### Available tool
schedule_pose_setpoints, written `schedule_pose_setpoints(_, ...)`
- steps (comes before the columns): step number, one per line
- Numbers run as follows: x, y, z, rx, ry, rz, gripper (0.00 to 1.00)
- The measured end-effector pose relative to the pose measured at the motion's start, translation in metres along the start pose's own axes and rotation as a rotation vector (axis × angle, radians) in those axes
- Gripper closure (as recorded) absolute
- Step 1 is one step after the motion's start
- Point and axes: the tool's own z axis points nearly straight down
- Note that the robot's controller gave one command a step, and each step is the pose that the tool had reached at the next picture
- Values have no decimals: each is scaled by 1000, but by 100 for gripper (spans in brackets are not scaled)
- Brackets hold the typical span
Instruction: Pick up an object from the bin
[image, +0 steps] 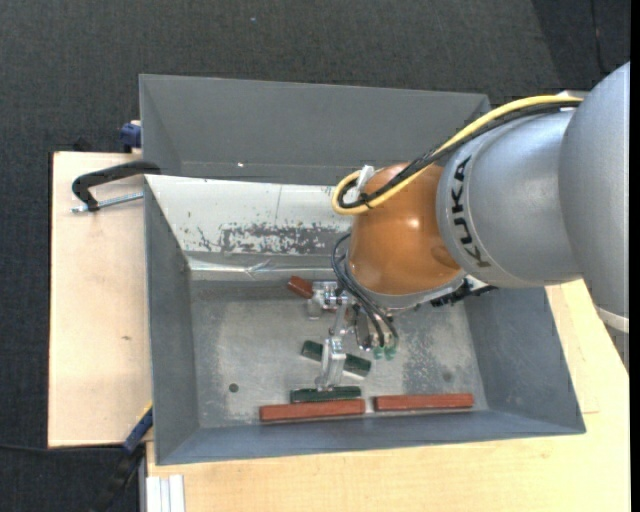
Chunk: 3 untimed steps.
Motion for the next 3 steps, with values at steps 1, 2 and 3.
schedule_pose_setpoints(1, -6, -31, 30, 7, 11, -63, 0)
schedule_pose_setpoints(2, -14, -53, 41, 3, 7, -159, 100)
schedule_pose_setpoints(3, -14, -53, 41, 3, 7, -160, 100)
